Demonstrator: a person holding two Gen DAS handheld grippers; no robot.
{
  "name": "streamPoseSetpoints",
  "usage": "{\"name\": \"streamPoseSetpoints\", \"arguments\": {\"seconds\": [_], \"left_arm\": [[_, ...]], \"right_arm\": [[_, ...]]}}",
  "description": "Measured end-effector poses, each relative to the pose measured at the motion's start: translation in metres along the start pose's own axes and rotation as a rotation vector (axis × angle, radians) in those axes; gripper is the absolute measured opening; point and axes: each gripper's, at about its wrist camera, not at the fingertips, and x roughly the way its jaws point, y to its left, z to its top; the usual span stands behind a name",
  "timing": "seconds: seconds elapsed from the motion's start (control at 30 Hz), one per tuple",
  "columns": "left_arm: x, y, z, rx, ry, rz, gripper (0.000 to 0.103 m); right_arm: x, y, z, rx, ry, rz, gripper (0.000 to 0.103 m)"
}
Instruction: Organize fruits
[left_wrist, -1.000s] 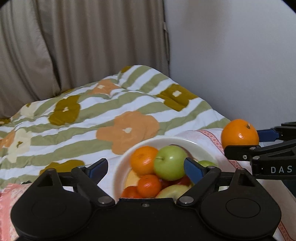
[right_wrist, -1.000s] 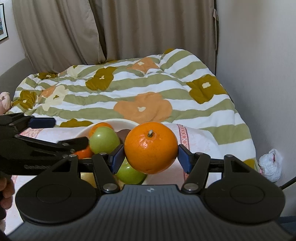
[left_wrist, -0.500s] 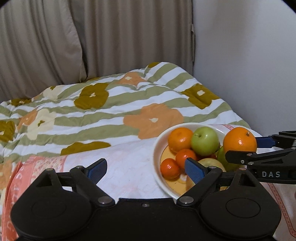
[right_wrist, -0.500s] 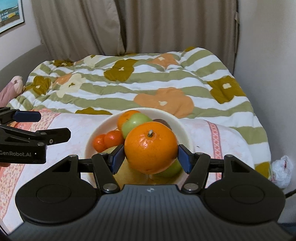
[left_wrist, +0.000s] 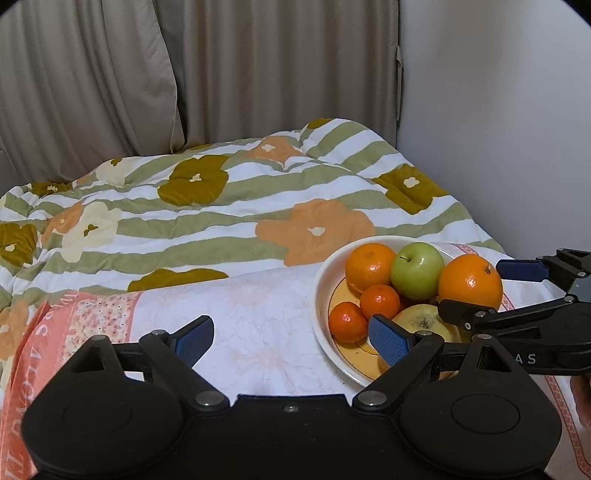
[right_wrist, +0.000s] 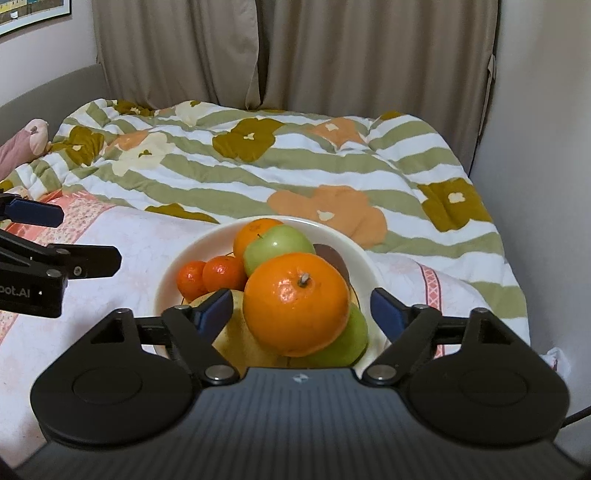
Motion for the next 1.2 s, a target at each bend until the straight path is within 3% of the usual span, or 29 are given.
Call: {"name": "streamPoseSetpoints", "arguments": {"seconds": [0.37, 0.83, 0.93, 1.2], "left_arm": [[-0.023, -0.001, 0.004, -0.02, -0.025, 0.012, 0.094], [-0.137, 0.032, -0.001, -0.063, -0.14, 0.017, 0.095], [-0.159, 0.039, -0.005, -0.067, -0.164, 0.049, 0.102], [-0.2, 0.057, -0.029, -0.094, -0.165, 0.115, 0.103]], "right_arm": [[-0.029, 0.003, 0.011, -0.013, -0.036, 0.014, 0.098], [-0.156, 0.045, 0.037, 0.054, -0.151, -0.036, 0.103], [-0.183, 0.056, 0.037, 0.078, -0.167, -0.046, 0.103], [-0.226, 0.089, 0.022, 0.075, -0.148, -0.074, 0.103]]}}
